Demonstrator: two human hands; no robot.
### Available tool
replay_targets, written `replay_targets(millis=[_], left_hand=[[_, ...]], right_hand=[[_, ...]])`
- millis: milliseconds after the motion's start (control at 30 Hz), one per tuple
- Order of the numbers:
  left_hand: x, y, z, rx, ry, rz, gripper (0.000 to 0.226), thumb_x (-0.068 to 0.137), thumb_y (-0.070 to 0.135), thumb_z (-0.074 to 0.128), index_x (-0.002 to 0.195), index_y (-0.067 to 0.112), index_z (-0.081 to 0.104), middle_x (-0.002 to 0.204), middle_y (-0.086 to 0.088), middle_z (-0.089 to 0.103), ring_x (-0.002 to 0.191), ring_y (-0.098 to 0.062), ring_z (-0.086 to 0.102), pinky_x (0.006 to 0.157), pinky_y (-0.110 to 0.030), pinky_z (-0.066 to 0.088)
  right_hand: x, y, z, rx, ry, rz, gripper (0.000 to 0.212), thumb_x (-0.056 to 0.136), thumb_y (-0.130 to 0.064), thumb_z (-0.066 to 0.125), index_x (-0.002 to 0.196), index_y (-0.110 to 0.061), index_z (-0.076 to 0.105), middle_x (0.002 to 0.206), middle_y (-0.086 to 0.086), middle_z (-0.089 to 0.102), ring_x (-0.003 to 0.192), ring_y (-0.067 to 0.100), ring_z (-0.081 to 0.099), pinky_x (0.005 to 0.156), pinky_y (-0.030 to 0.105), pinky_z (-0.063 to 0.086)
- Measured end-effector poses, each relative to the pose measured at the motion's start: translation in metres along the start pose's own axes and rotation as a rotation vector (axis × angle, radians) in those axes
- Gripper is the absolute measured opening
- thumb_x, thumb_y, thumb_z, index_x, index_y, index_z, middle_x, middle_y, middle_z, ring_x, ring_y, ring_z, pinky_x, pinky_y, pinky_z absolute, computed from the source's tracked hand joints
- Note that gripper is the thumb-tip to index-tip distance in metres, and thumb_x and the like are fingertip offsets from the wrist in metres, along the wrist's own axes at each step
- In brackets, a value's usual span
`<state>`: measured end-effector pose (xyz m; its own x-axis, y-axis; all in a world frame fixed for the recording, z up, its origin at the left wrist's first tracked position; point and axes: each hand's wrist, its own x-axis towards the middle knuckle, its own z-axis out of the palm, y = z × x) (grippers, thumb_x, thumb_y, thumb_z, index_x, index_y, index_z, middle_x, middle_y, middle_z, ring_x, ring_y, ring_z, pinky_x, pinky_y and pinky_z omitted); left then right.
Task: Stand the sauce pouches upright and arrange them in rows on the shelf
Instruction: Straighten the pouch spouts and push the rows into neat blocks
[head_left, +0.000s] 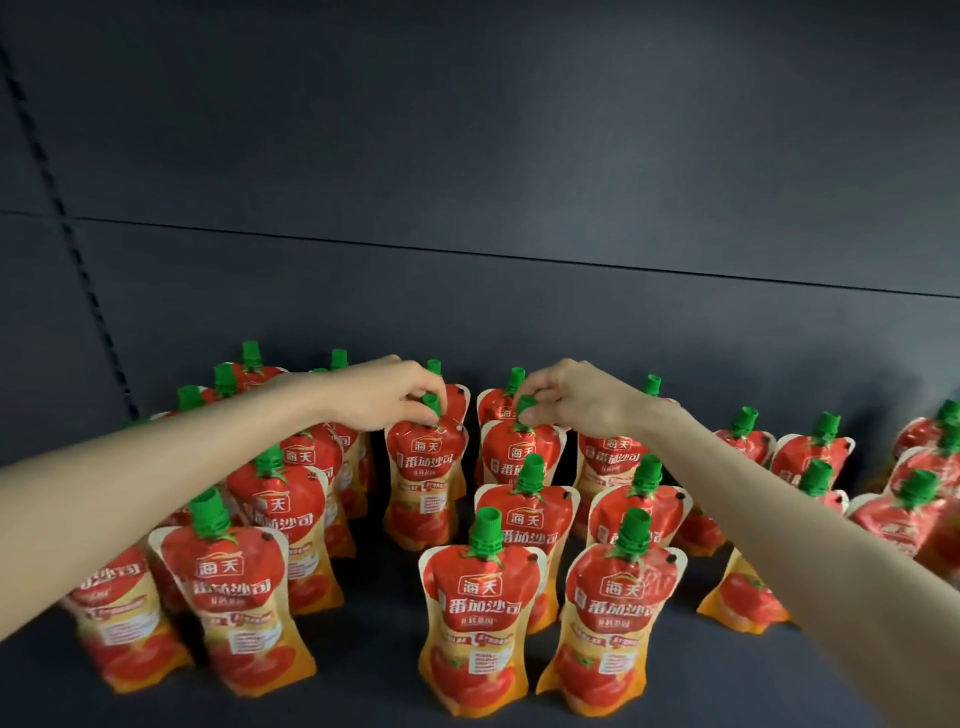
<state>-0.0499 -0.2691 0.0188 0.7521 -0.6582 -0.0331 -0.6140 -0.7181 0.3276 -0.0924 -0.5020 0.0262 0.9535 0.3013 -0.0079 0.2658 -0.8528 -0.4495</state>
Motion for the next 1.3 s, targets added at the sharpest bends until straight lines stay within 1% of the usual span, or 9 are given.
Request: replay_targets(millis=[67, 133, 267, 433, 533, 667, 900, 1167, 1300], left_hand=[[0.001, -0.006, -0.002, -0.003, 0.005, -0.005, 0.02, 0.092, 0.027, 0.056, 0.11, 0.021, 0.062, 0.107, 0.0, 0.067, 0.095, -0.011, 0.063, 0.088, -0.034, 0.051], [0.003, -0.01, -0.003, -0.015, 0.008, -0.007, 0.02, 0.092, 0.026, 0.056, 0.11, 0.019, 0.062, 0.108, -0.001, 0.067, 0.096, -0.012, 0.063, 0.088, -0.034, 0.051], [0.008, -0.014, -0.004, -0.048, 0.012, 0.01, 0.02, 0.092, 0.025, 0.055, 0.111, 0.018, 0.062, 0.11, -0.001, 0.067, 0.099, -0.013, 0.063, 0.089, -0.037, 0.052], [0.013, -0.019, -0.002, -0.08, 0.019, 0.023, 0.022, 0.092, 0.024, 0.056, 0.112, 0.017, 0.061, 0.114, -0.001, 0.066, 0.105, -0.014, 0.062, 0.091, -0.037, 0.052], [0.012, -0.02, -0.002, -0.076, 0.014, 0.032, 0.022, 0.092, 0.024, 0.055, 0.113, 0.018, 0.061, 0.114, -0.001, 0.066, 0.108, -0.014, 0.061, 0.093, -0.037, 0.051], [0.01, -0.019, -0.002, -0.072, 0.018, 0.034, 0.022, 0.093, 0.024, 0.055, 0.113, 0.018, 0.061, 0.114, -0.002, 0.065, 0.104, -0.015, 0.062, 0.09, -0.037, 0.052], [0.008, -0.02, -0.003, -0.064, 0.02, 0.024, 0.022, 0.093, 0.024, 0.054, 0.113, 0.021, 0.059, 0.114, -0.002, 0.065, 0.101, -0.014, 0.062, 0.089, -0.037, 0.053], [0.008, -0.019, -0.002, -0.07, 0.022, 0.021, 0.022, 0.093, 0.023, 0.053, 0.114, 0.019, 0.059, 0.116, -0.003, 0.064, 0.104, -0.016, 0.062, 0.09, -0.036, 0.053], [0.008, -0.02, -0.002, -0.033, 0.013, 0.013, 0.022, 0.094, 0.025, 0.052, 0.114, 0.021, 0.058, 0.117, -0.002, 0.063, 0.104, -0.015, 0.061, 0.09, -0.037, 0.052]], right_hand=[[0.005, -0.002, 0.002, 0.013, 0.009, 0.003, 0.024, 0.089, -0.02, 0.062, 0.112, -0.013, 0.064, 0.097, -0.002, 0.067, 0.083, 0.001, 0.058, 0.084, 0.021, 0.041], [0.01, -0.001, 0.003, 0.026, 0.018, 0.013, 0.021, 0.089, -0.02, 0.062, 0.109, -0.014, 0.065, 0.095, -0.004, 0.066, 0.079, -0.005, 0.055, 0.084, 0.019, 0.039], [0.013, -0.002, 0.004, 0.01, 0.039, 0.022, 0.019, 0.089, -0.02, 0.062, 0.107, -0.015, 0.066, 0.096, -0.003, 0.067, 0.086, 0.003, 0.058, 0.087, 0.02, 0.041], [0.014, -0.003, 0.003, 0.025, 0.021, 0.048, 0.023, 0.089, -0.019, 0.061, 0.112, -0.015, 0.065, 0.101, -0.003, 0.067, 0.09, 0.003, 0.057, 0.091, 0.021, 0.042], [0.014, -0.002, 0.004, 0.015, 0.034, 0.039, 0.023, 0.09, -0.02, 0.061, 0.111, -0.015, 0.066, 0.099, -0.005, 0.066, 0.091, 0.005, 0.058, 0.092, 0.023, 0.043], [0.015, -0.002, 0.007, 0.011, 0.067, 0.018, 0.023, 0.09, -0.018, 0.061, 0.111, -0.012, 0.066, 0.103, -0.004, 0.065, 0.094, 0.007, 0.058, 0.094, 0.023, 0.044], [0.019, -0.003, 0.007, 0.016, 0.047, 0.021, 0.022, 0.089, -0.018, 0.061, 0.111, -0.014, 0.065, 0.109, 0.002, 0.068, 0.097, 0.008, 0.061, 0.096, 0.026, 0.046], [0.019, -0.004, 0.005, 0.003, 0.024, 0.028, 0.023, 0.09, -0.019, 0.06, 0.112, -0.014, 0.065, 0.105, 0.0, 0.069, 0.089, 0.005, 0.059, 0.088, 0.023, 0.044], [0.019, -0.004, 0.004, -0.003, 0.021, 0.033, 0.024, 0.09, -0.02, 0.06, 0.112, -0.013, 0.065, 0.105, 0.0, 0.068, 0.089, 0.006, 0.059, 0.087, 0.023, 0.044]])
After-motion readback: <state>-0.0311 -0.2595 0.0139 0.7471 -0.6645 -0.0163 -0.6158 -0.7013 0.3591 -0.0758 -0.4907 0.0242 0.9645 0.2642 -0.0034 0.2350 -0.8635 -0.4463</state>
